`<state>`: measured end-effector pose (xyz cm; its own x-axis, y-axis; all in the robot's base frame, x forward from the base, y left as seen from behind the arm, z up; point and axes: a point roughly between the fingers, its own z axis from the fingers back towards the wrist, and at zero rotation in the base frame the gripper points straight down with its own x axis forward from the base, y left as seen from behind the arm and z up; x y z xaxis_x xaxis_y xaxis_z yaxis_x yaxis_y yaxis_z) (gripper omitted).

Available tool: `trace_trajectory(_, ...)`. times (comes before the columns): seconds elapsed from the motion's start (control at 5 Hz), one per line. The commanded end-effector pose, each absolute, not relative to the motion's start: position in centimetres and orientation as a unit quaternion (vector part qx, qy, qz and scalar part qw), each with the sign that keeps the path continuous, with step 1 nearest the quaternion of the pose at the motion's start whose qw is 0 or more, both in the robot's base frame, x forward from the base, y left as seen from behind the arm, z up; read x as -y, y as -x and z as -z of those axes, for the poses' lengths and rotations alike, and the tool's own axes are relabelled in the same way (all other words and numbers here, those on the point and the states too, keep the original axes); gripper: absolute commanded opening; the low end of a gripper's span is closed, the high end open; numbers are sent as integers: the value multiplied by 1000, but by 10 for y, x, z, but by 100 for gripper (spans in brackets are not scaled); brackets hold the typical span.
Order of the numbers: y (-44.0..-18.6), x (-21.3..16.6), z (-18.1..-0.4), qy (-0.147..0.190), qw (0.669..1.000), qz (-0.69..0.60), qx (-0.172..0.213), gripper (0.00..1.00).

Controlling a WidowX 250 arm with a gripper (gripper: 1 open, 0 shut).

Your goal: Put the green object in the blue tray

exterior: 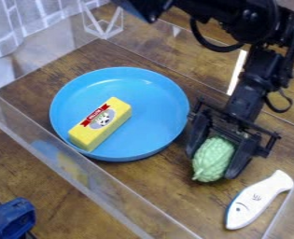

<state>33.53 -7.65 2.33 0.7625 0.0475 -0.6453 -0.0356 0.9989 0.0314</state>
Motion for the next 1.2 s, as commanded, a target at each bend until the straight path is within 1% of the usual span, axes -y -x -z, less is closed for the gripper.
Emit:
trace_trajectory(0.0,-347,54,-33,-13,945,-13,-325,0)
trace_trajectory(0.2,-354,41,-39,-17,945,2,-327,0)
trace_trajectory(0.4,-360,28,-50,-24,945,20,-327,0)
trace_trajectory(1.0,-356,7,-56,-32,941,38,-334,0)
